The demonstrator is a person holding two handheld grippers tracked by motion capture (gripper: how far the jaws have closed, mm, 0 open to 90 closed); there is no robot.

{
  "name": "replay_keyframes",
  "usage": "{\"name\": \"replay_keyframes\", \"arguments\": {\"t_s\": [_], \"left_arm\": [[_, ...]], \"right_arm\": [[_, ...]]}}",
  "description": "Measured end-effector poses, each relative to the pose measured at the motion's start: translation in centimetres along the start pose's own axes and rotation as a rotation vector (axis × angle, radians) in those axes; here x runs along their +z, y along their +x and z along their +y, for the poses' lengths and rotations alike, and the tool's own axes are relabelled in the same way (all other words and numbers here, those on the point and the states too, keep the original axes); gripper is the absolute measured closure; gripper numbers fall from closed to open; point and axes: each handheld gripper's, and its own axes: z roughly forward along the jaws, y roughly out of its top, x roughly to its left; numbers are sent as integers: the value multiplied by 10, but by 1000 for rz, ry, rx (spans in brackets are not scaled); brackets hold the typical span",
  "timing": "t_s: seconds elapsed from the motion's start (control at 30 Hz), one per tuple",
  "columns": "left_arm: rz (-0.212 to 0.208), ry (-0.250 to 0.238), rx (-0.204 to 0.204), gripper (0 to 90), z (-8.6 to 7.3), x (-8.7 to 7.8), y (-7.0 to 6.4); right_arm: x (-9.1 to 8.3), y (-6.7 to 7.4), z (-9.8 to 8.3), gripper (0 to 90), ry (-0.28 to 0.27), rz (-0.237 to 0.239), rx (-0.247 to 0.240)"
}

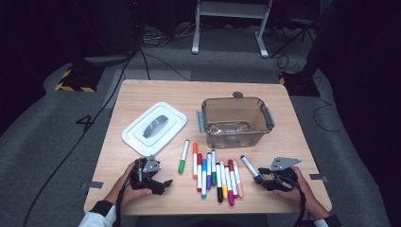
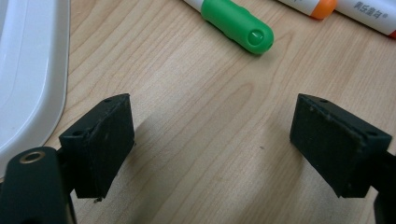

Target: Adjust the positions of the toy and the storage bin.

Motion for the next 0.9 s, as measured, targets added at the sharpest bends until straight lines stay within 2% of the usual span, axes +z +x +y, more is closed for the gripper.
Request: {"name": "replay_keyframes", "arguments": {"t_s": [0.03, 0.07, 0.1, 0.17, 0.3, 0.33, 0.4, 0.5, 0.53, 0.63, 0.9], "left_arm": [[0, 0, 0, 139, 0, 0, 0], [1, 1, -1, 133, 0, 0, 0], [1, 1, -1, 128, 0, 0, 0], [0, 3, 0, 122, 1, 1, 1], [1, 3, 1, 120, 1, 1, 1], [2, 5, -3, 115, 1, 1, 0], [2, 8, -2, 99, 2, 3, 0], [0, 8, -3, 89, 3, 3, 0], [0, 8, -3, 89, 3, 3, 0], [0, 9, -2, 89, 3, 3, 0], [-1, 8, -3, 89, 3, 3, 0]], "right_arm": [[0, 0, 0, 602, 0, 0, 0], [-2, -4, -1, 679, -2, -2, 0], [-2, -4, -1, 679, -2, -2, 0], [-3, -8, -2, 738, -1, -14, 14], [-4, -13, -2, 745, 5, -37, 29], [-3, -19, -2, 747, 3, -55, 43], [-3, -23, -1, 748, 2, -63, 49], [-2, -24, 0, 749, 4, -63, 39], [-3, -23, 0, 749, 8, -52, 21], [-4, -21, 0, 749, 9, -40, 8], [-15, -20, 0, 750, -39, -1, -18]]}}
